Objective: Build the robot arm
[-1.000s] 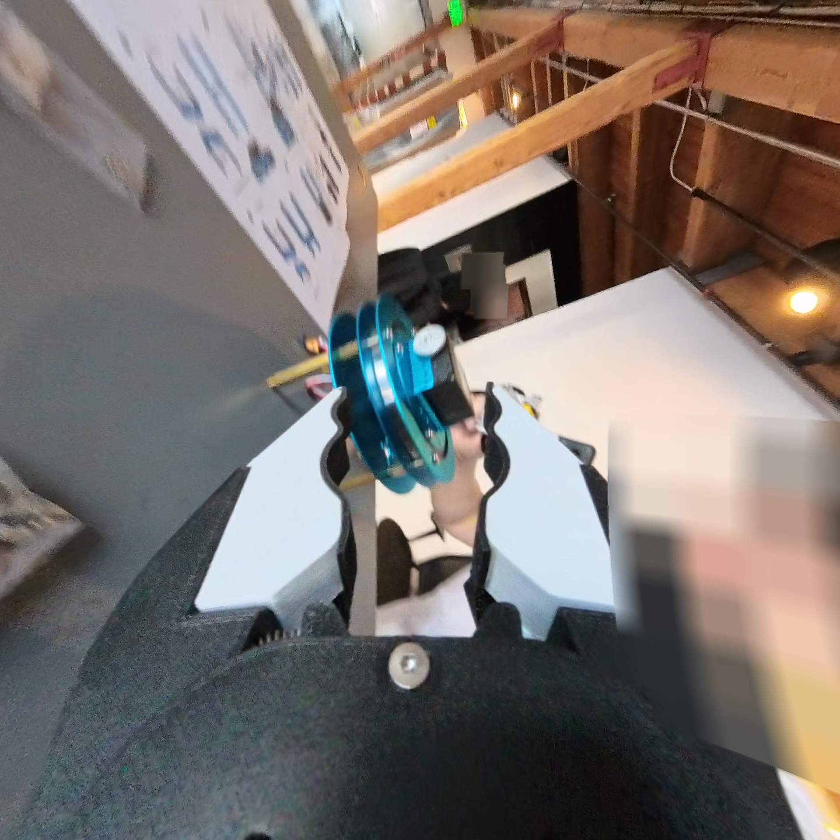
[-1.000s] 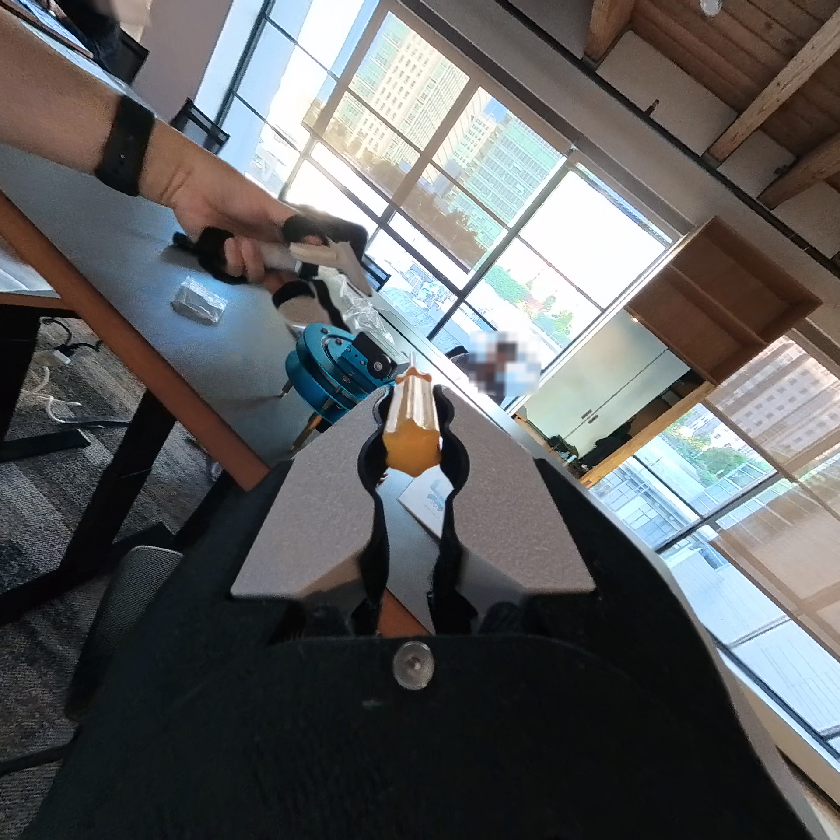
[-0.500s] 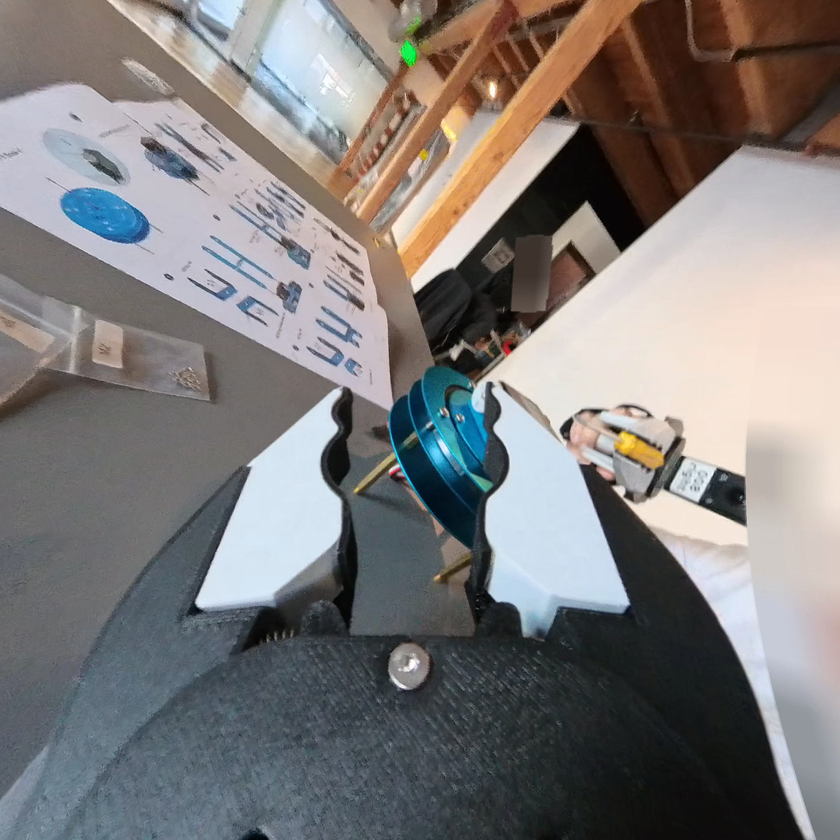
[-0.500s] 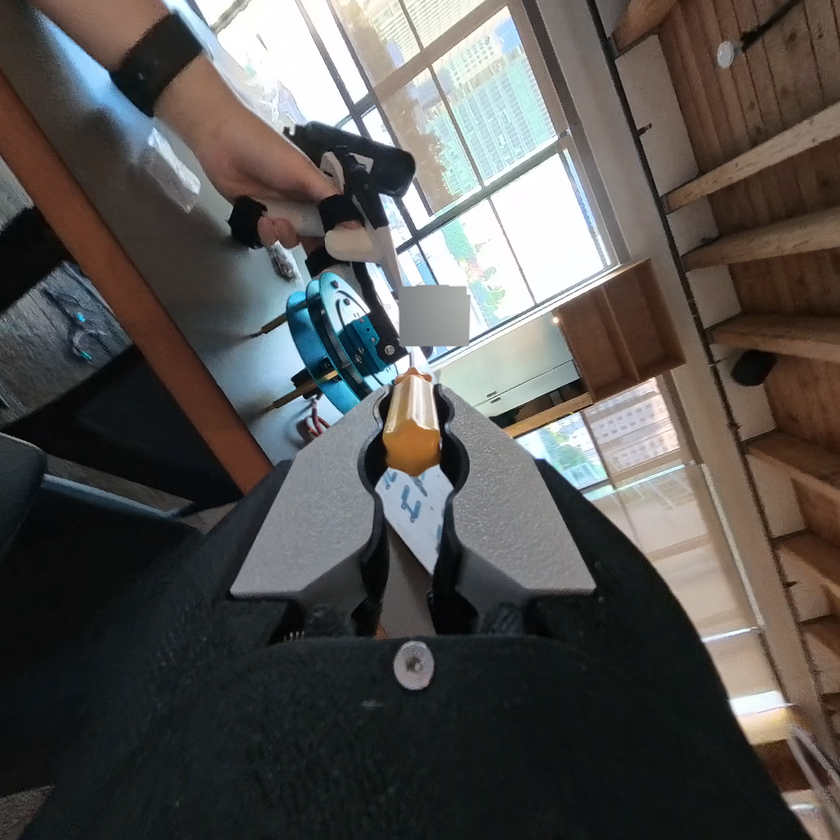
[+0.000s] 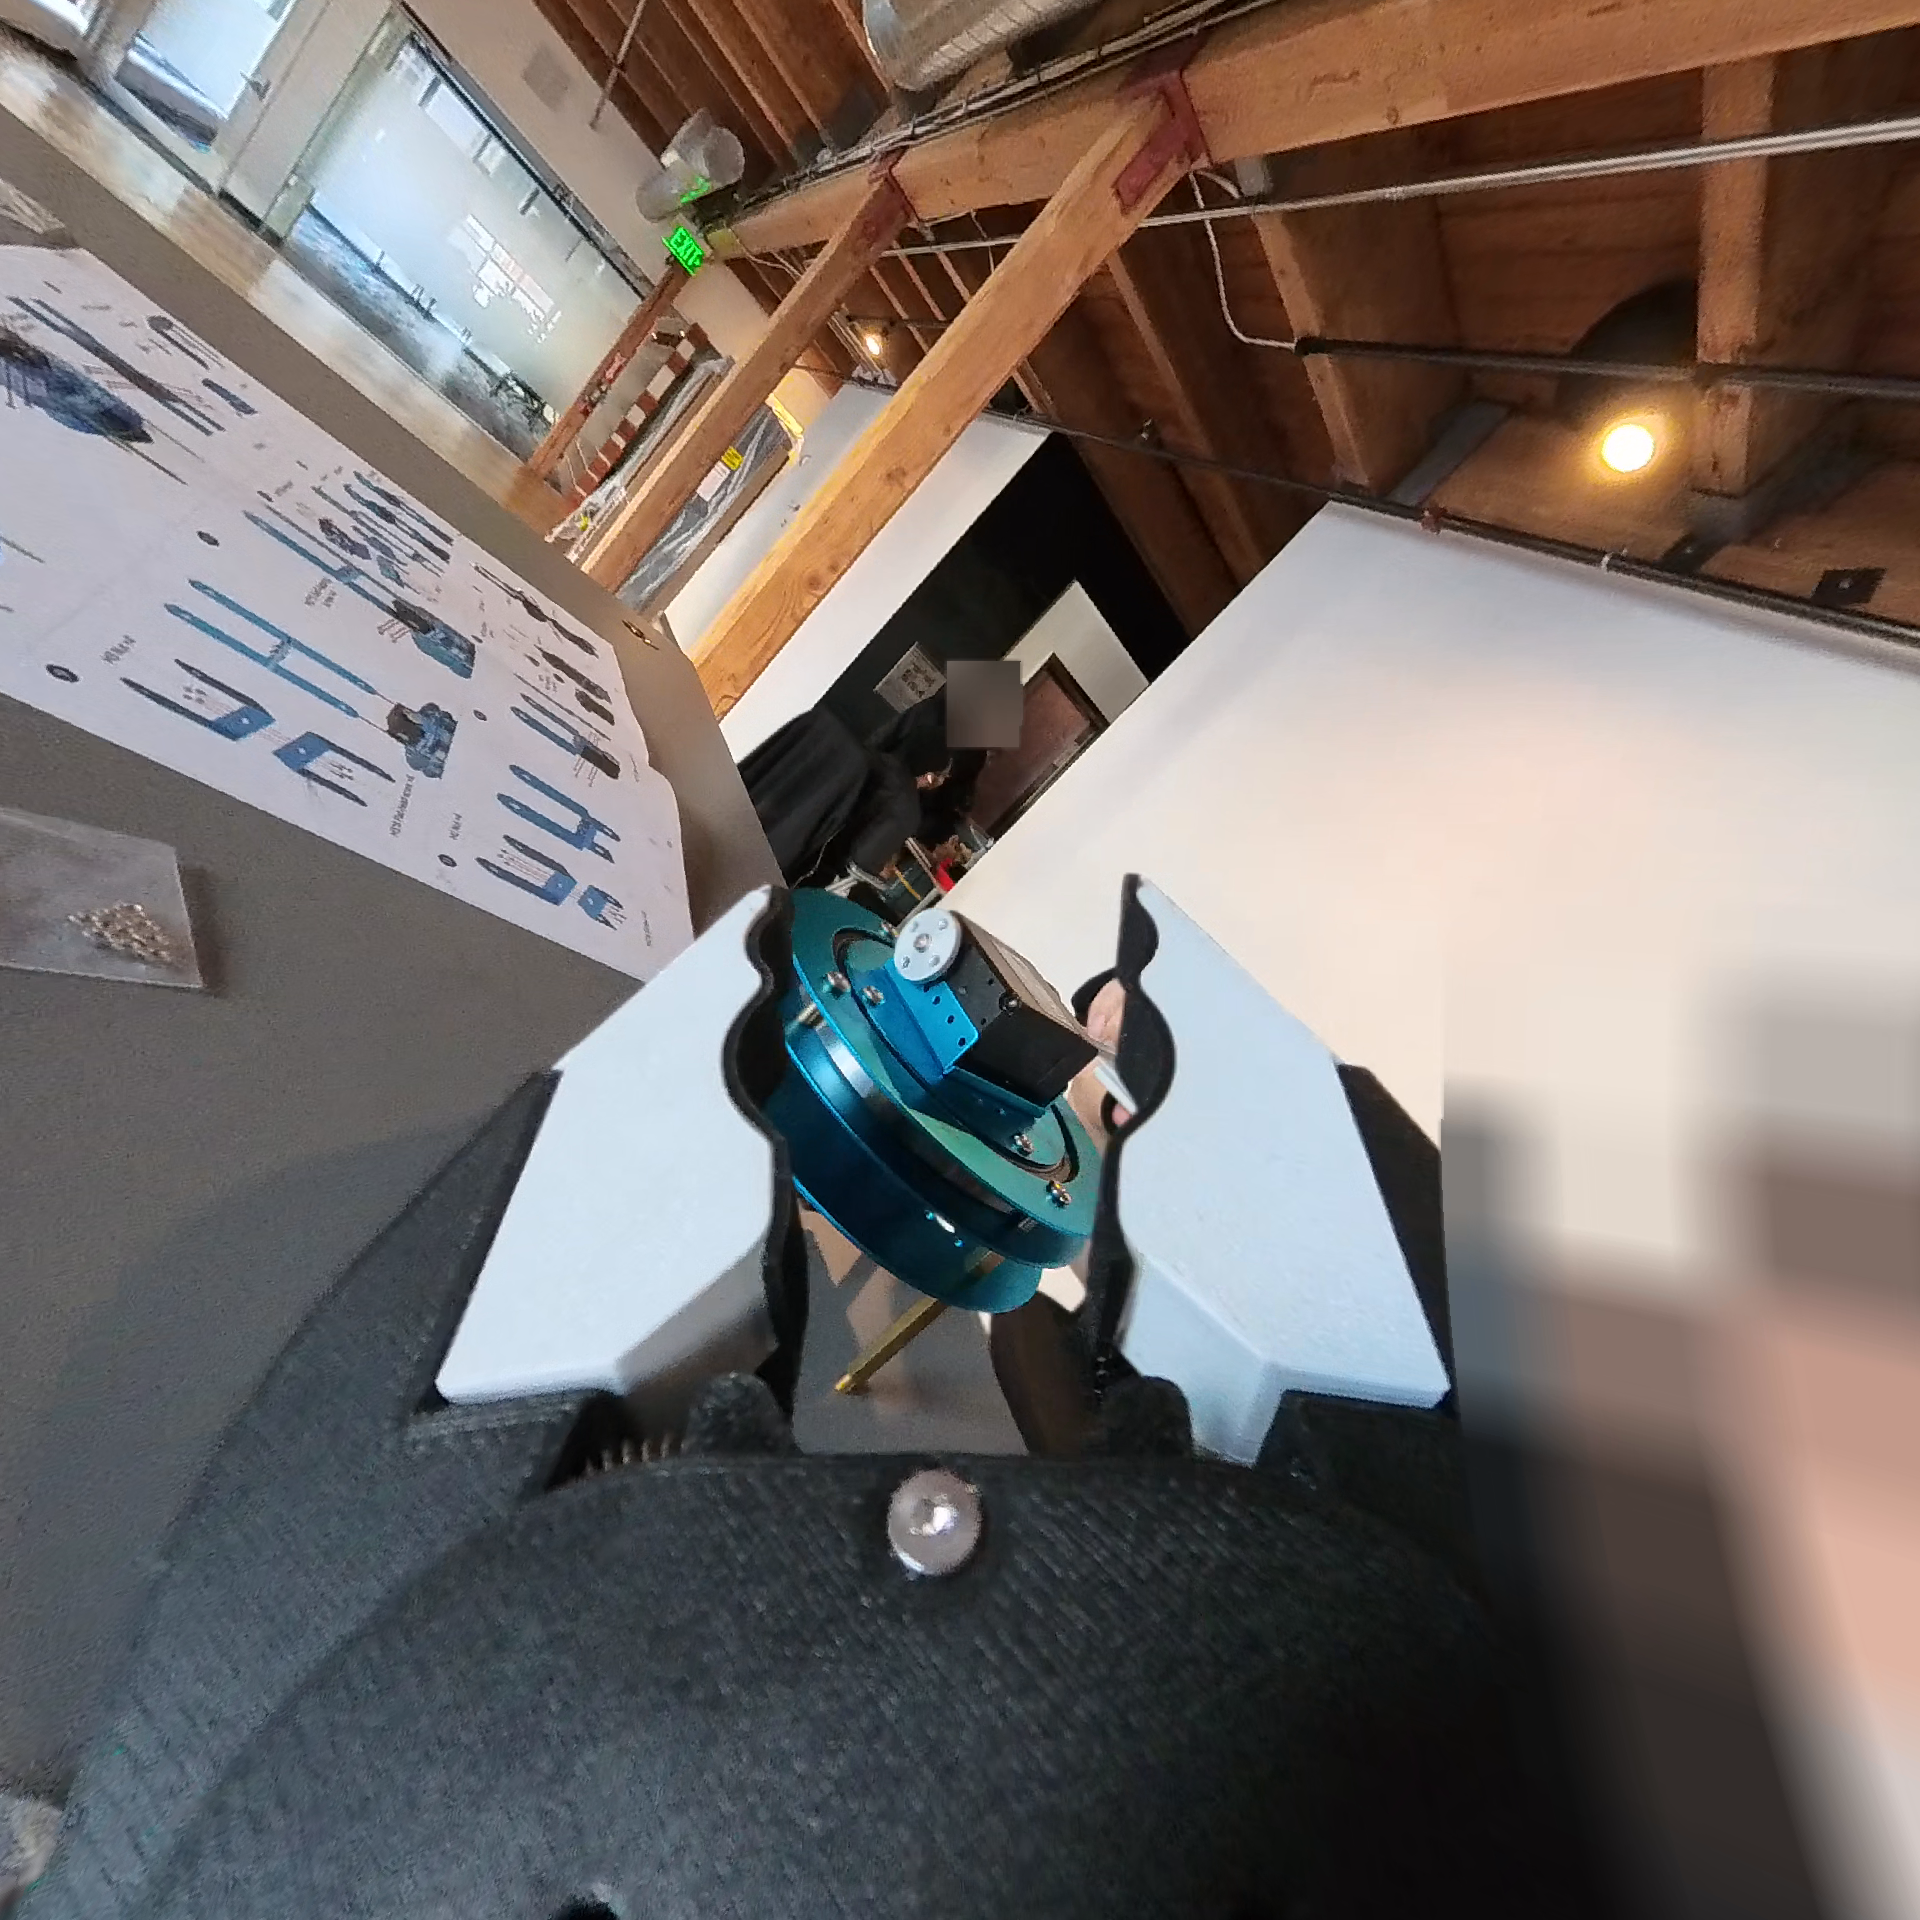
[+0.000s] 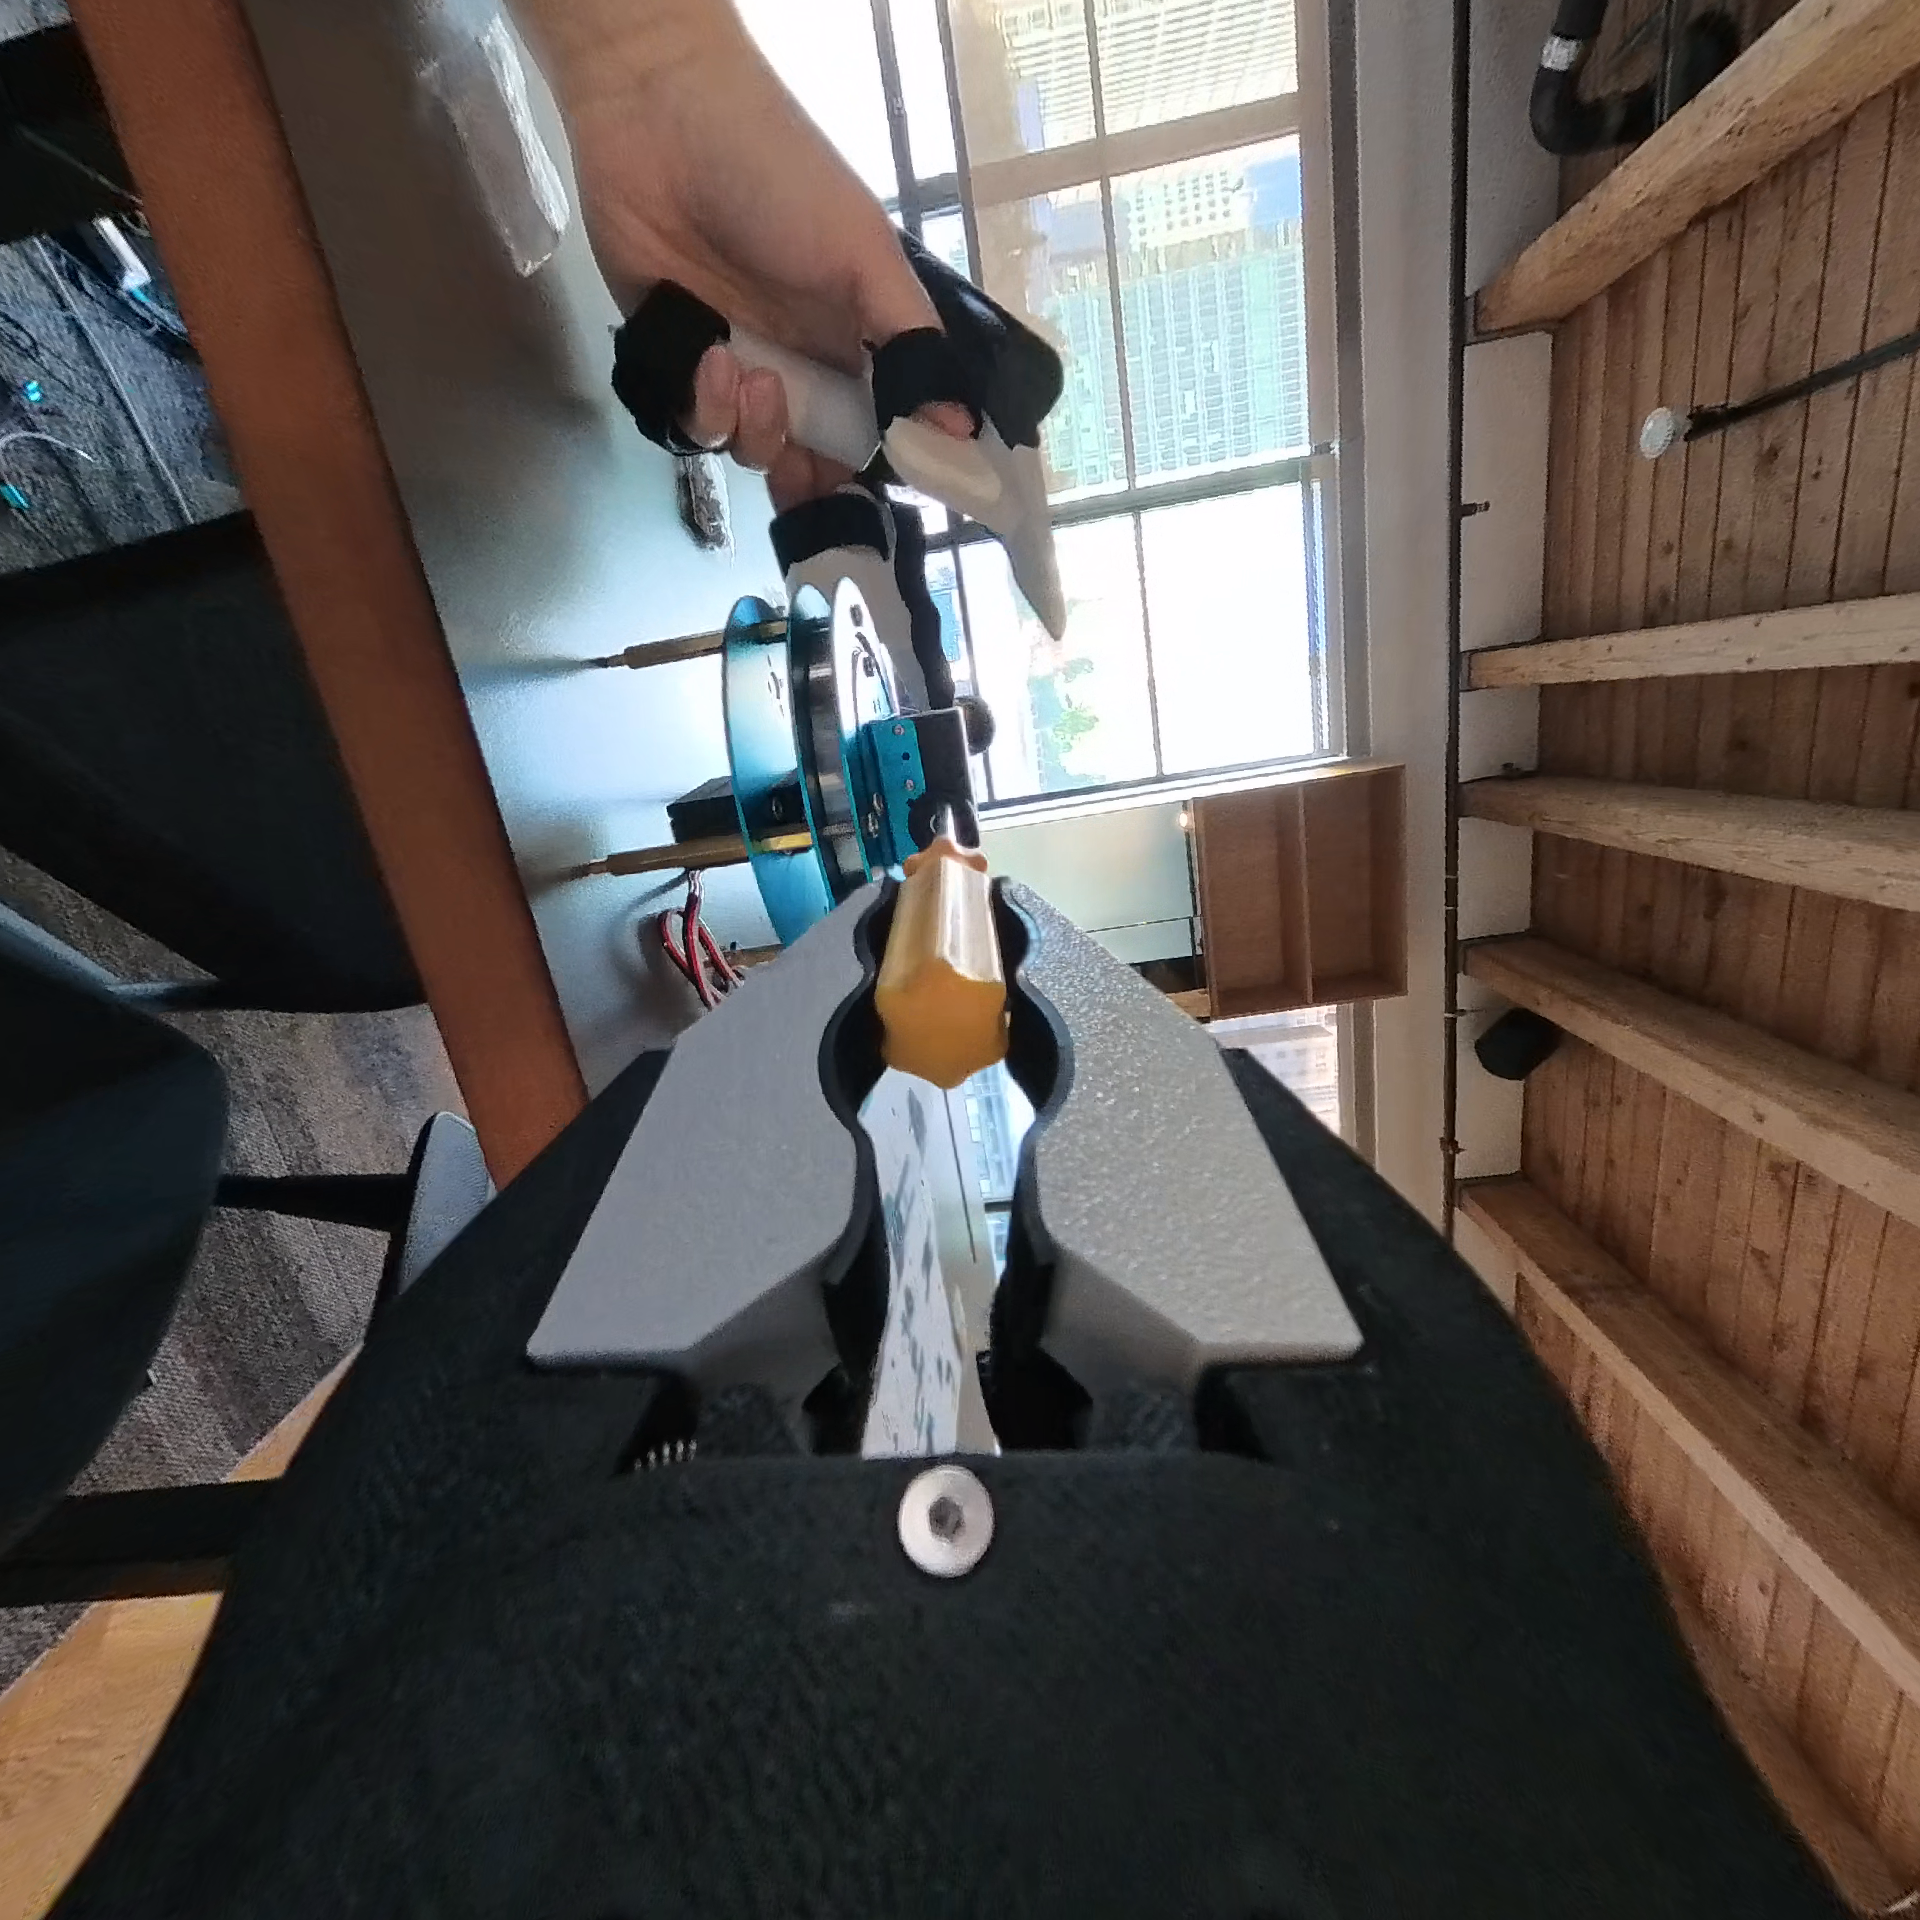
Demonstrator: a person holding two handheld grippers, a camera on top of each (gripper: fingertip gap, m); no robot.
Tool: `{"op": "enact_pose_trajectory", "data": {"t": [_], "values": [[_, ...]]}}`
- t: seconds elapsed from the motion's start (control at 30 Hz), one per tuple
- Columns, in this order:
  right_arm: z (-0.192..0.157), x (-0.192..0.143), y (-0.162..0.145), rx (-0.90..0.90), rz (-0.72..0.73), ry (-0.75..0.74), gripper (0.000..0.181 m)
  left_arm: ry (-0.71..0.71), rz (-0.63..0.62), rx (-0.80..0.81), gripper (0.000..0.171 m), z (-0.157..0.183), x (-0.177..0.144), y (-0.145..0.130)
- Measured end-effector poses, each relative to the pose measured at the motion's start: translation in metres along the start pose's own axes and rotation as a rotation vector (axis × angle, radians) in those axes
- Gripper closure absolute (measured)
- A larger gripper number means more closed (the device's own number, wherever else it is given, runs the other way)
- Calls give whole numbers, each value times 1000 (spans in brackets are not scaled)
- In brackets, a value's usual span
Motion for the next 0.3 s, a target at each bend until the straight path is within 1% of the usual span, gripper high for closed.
{"op": "enact_pose_trajectory", "data": {"t": [0.17, 0.3], "values": [[-2, -5, 6, -22, 4, 12, 165, -4, -8, -51, 112, -4, 4, -5], [-3, -7, 6, -39, -12, 13, 165, -19, -9, -96, 114, -6, 5, -8]]}}
Point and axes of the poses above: each gripper's, where its closed fingertips meet, x out along the fingers, y out of its top, z = x × y across the jaws, the point moved 9 cm from there along -x, back along the fingers, and after that the axes turned 3 degrees about x, right-handed, at the moved point
